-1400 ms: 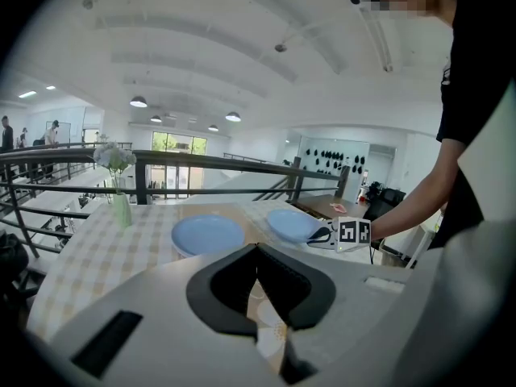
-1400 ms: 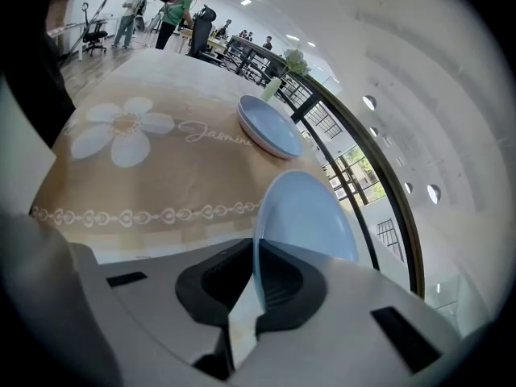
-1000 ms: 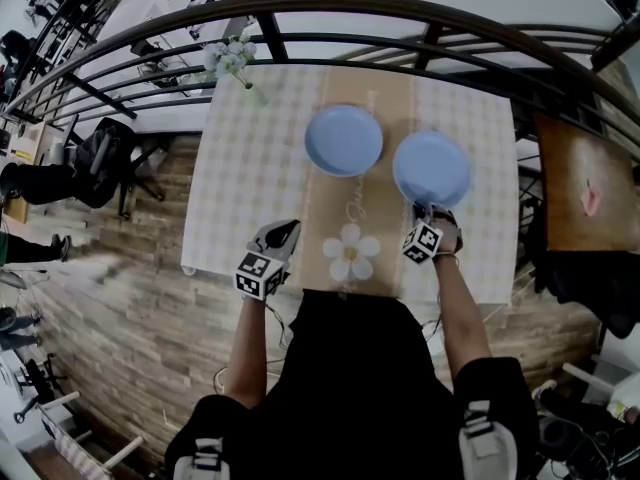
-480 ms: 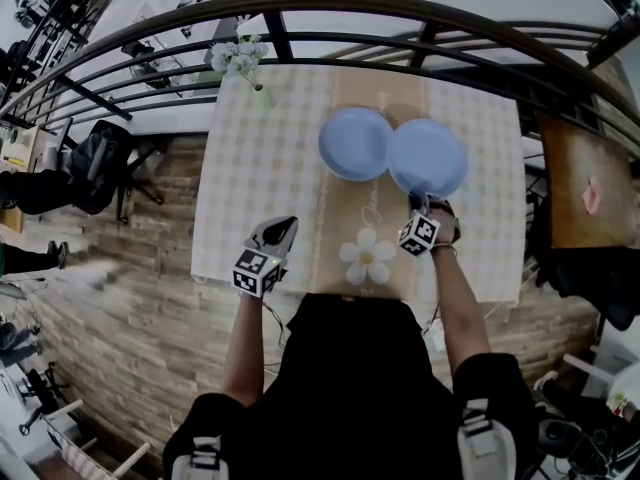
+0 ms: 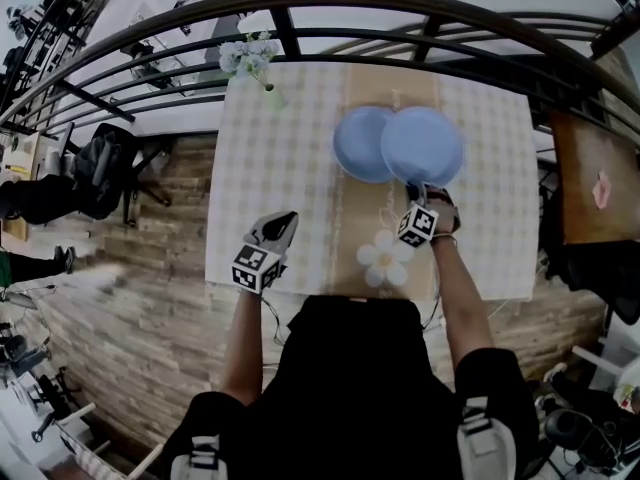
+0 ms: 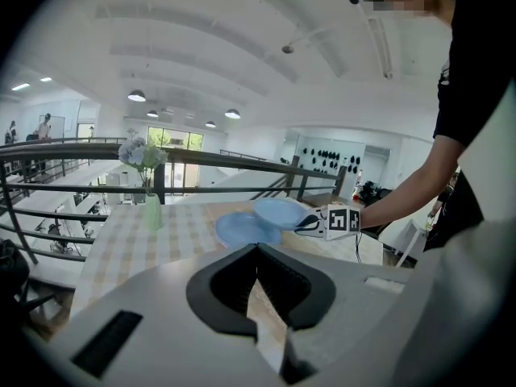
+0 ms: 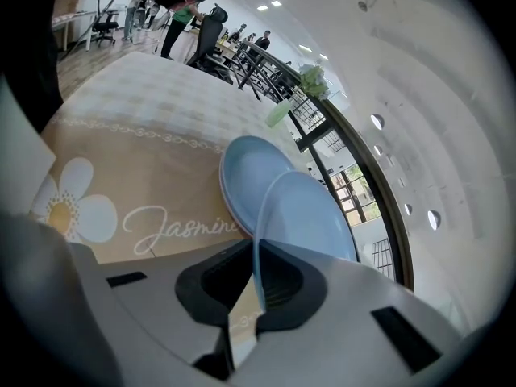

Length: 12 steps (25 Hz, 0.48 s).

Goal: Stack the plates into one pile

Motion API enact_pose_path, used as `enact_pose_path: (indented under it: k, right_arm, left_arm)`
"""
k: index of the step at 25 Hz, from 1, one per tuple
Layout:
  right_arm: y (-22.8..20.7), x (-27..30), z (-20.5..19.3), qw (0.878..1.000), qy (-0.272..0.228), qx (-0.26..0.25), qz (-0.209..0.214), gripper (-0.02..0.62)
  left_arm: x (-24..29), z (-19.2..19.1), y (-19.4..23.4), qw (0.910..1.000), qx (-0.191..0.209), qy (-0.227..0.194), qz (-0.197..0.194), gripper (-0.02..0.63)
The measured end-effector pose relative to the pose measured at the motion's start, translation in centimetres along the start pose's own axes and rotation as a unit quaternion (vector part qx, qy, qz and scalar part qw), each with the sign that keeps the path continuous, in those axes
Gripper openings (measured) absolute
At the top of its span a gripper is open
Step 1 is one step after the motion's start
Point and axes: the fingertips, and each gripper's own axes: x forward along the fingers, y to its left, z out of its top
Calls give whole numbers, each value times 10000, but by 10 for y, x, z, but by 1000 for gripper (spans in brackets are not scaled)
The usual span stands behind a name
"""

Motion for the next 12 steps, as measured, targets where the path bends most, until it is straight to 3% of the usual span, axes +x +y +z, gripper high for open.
enact_pose_path:
  k: [12]
  right_arm:
    - [16, 23, 47, 9998, -150, -23, 128, 17]
  left_arm:
    - [-7, -7, 28, 10000, 1, 68, -51, 3]
